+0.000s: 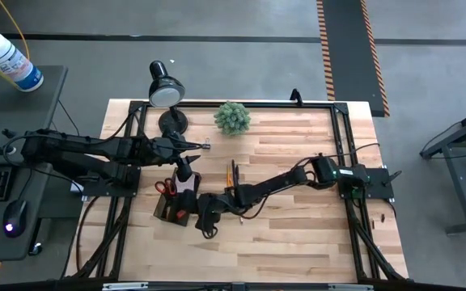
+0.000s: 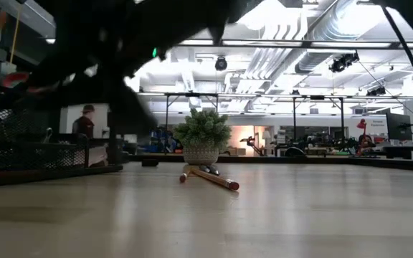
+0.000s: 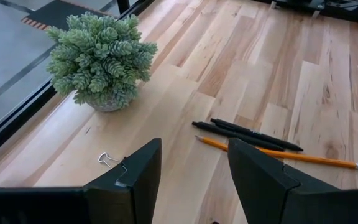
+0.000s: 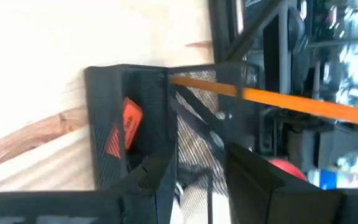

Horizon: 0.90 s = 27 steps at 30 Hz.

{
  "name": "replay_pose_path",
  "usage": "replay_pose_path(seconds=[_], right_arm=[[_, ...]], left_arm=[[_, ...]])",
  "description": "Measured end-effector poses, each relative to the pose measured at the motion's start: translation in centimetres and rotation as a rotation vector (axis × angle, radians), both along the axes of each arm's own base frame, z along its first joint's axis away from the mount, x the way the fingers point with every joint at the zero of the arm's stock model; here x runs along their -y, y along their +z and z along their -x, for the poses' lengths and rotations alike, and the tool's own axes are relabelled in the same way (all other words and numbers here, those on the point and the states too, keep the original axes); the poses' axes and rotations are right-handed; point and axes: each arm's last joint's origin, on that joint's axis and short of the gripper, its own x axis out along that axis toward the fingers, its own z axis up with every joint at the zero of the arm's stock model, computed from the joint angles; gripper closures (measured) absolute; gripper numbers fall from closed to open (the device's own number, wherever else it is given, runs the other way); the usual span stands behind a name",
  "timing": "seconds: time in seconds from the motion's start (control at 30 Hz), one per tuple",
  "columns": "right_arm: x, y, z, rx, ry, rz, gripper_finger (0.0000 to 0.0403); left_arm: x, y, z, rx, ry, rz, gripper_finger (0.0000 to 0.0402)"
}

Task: Pick and place office supplies into organizer
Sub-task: Put the left black pen into the desk organizer

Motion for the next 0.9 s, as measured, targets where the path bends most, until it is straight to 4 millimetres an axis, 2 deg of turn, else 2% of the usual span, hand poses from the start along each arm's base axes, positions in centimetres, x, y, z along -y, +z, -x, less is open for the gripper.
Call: replay_pose_path(seconds=[0.2,0.43,0.63,0.9], right_arm=[[1.0,2.9,1.7,-0.108,-0.142,-0.053,0.0281],[2.8,4.5,4.1,-0.287,-0.333,-0.072,0.0281],[4.8,4.3,5.5,-0.413,-0.501,-0.087,0.0282],[8.6,2.8,6.9,-0.551,-0.736,-0.159,0.0282]], left_arm=[[0.0,0.0,0.0,-0.002,0.0,0.0,0.0229],[0.0,0.0,0.0,-0.002,0.0,0.0,0.0229],[0.0,0.0,0.0,-0.001,0.006,-0.004,0.0229],[0.0,0.0,0.0,-0.001,0.013,-0.009,0.0229]])
